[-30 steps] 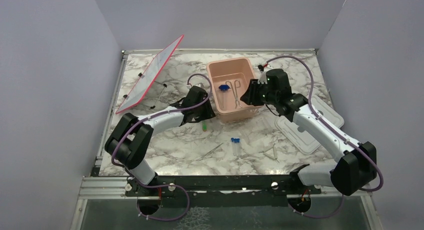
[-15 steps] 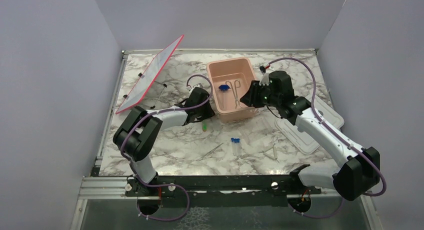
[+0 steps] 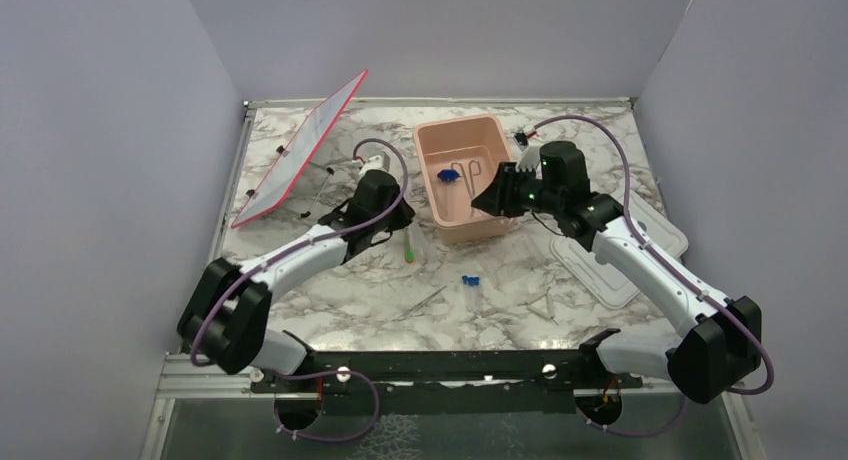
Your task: Organize the chemistry lab equipment
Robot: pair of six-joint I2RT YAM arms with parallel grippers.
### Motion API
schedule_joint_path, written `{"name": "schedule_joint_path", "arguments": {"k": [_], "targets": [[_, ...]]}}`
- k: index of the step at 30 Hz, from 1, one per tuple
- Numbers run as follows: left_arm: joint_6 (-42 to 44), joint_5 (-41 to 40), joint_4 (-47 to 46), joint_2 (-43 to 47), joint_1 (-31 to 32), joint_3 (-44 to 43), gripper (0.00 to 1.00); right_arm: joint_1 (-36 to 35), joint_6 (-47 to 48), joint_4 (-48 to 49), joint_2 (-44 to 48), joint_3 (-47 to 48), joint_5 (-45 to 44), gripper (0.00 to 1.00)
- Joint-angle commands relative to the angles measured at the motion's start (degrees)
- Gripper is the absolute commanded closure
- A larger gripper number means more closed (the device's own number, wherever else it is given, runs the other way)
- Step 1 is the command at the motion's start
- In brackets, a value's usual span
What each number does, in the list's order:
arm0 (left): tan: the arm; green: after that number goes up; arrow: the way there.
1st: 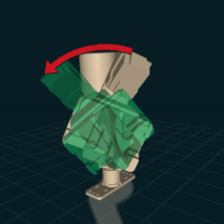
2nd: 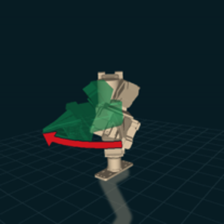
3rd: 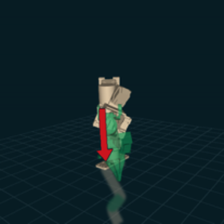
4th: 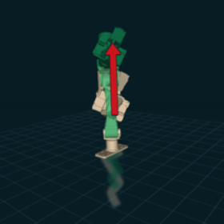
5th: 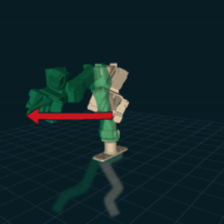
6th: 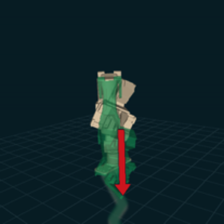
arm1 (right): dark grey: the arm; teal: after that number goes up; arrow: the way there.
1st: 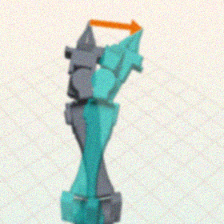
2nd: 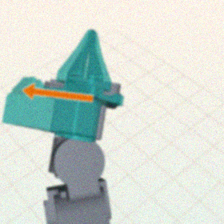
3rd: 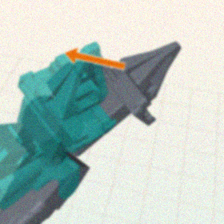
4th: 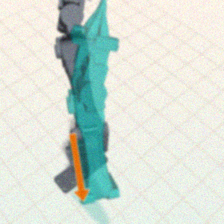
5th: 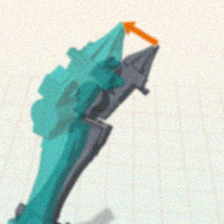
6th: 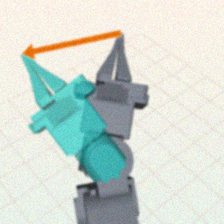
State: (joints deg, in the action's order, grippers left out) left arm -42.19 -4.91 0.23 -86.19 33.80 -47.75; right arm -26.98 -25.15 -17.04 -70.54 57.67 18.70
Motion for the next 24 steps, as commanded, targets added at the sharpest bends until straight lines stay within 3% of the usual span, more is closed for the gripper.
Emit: {"name": "schedule_joint_path", "arguments": {"k": [1,5,9,13,18,24], "targets": [[3.7,-6.1,3.7,12.4,-0.3,0.9,0.84,0.2,-1.6,4.9,1.1,0.1,7.8,0.63],[6.2,-3.3,4.6,19.3,-0.3,-0.2,0.84,0.1,-2.5,8.7,0.4,0.2,13.7,0.61],[7.6,5.2,2.9,21.9,-0.3,-3.3,0.84,0.2,-3.3,12.6,-0.6,1.1,19.0,0.38],[4.7,15.4,-1.1,21.1,-0.3,-5.8,0.84,0.0,-5.3,19.3,-1.4,1.0,23.0,0.24],[-1.3,21.9,-6.3,18.5,-0.3,-8.4,0.84,-0.5,-6.4,20.6,-4.5,2.7,23.4,0.22],[-5.6,23.7,-9.9,16.0,-0.4,-9.2,0.84,-0.9,-9.9,24.5,-7.3,2.9,23.3,0.22]]}}
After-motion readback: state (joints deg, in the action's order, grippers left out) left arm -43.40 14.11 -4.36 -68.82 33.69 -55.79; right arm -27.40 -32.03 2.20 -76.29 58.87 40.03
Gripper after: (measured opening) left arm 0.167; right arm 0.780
